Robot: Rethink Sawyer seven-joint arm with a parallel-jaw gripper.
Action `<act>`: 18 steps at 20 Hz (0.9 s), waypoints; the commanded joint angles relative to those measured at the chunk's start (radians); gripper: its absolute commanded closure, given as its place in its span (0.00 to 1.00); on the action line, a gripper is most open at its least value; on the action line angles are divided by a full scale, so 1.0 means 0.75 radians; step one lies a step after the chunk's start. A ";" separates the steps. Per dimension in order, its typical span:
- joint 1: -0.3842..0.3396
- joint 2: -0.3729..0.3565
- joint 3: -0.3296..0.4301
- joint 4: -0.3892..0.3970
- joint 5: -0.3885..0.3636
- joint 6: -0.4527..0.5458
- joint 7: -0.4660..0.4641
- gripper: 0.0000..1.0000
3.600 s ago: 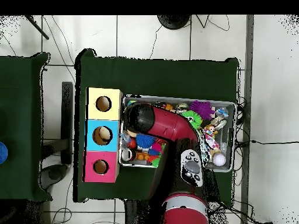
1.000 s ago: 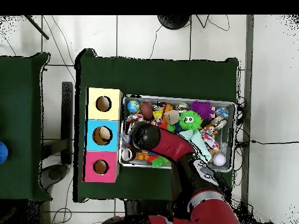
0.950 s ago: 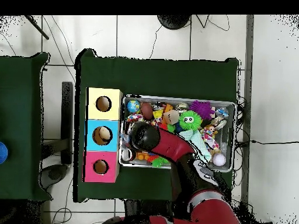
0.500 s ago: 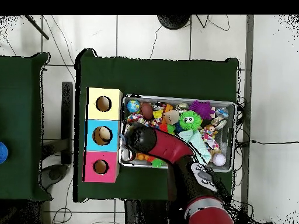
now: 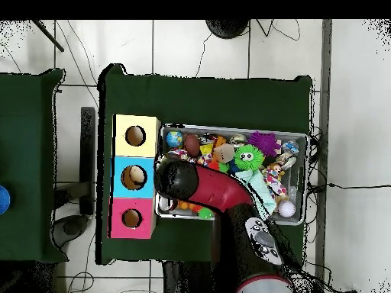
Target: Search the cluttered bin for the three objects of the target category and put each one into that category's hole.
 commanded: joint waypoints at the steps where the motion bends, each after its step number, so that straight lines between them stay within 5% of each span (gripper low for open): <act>1: -0.015 -0.065 0.015 0.025 0.048 0.120 0.249 0.00; 11: 0.056 0.009 -0.107 -0.011 -0.042 -0.172 0.275 0.00; 18: 0.047 0.072 -0.098 -0.002 -0.040 -0.263 0.245 0.00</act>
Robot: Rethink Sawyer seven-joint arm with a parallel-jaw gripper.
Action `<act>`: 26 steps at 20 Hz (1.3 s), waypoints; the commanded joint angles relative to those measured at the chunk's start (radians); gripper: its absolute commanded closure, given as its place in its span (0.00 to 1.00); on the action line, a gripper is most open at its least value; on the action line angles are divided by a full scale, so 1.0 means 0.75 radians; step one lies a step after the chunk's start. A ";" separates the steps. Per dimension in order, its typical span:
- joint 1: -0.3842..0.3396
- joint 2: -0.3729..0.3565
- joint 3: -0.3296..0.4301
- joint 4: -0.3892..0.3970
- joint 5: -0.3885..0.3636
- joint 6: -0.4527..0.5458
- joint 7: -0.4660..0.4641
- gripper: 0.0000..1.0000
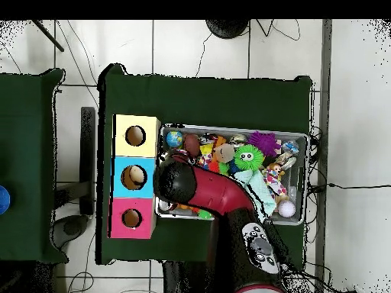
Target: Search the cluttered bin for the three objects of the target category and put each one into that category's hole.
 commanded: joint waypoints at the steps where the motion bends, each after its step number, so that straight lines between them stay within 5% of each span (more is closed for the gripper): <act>1: -0.004 0.096 -0.023 0.002 -0.036 -0.122 0.245 0.00; 26: -0.041 0.215 -0.003 -0.052 -0.079 -0.201 0.165 0.00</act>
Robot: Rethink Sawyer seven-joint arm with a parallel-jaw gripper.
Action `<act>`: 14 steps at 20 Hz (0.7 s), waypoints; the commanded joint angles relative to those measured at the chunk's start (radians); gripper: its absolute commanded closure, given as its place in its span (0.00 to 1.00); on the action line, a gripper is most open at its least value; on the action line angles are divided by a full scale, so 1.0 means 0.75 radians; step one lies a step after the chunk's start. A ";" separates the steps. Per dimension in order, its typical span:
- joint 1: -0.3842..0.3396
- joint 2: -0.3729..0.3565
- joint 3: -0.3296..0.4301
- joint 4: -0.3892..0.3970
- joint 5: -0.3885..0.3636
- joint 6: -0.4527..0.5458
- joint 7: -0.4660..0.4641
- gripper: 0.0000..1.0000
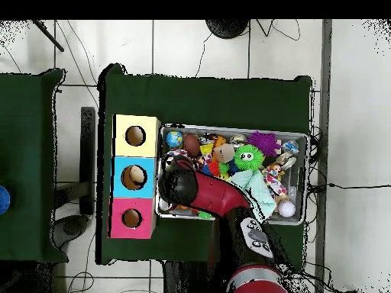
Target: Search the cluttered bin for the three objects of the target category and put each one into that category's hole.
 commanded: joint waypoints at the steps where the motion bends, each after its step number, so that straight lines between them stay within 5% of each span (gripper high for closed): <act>1: -0.047 0.075 0.039 -0.047 -0.071 -0.078 0.169 0.00; 14: -0.030 0.091 0.015 -0.078 -0.089 -0.109 0.185 0.00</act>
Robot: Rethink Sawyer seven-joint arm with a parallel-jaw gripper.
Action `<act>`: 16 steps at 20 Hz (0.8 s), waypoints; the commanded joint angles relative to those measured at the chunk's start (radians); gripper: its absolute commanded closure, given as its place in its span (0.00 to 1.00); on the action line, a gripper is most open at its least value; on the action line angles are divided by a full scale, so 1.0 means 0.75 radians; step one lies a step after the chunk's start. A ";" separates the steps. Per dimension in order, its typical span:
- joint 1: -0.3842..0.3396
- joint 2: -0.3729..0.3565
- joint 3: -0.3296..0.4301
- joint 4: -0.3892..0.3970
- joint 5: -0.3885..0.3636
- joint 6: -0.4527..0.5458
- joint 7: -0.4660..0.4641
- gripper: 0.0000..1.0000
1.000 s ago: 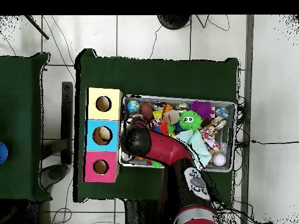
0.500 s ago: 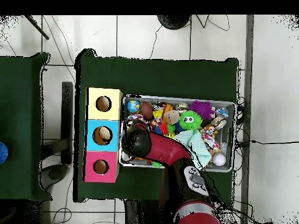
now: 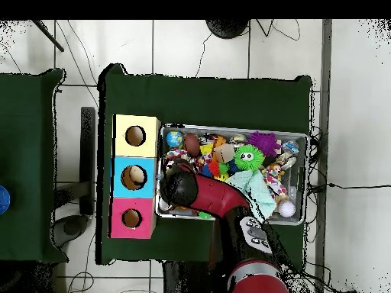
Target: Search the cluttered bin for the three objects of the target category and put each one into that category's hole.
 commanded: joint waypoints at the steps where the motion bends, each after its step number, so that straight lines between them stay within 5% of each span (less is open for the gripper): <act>1: -0.026 0.060 0.017 -0.077 -0.060 -0.115 0.187 0.00; 12: -0.045 0.066 0.051 -0.065 -0.070 -0.139 0.192 0.00; 13: -0.048 0.065 0.055 -0.056 -0.061 -0.134 0.196 1.00; 16: -0.087 0.066 0.101 -0.034 -0.081 -0.159 0.192 1.00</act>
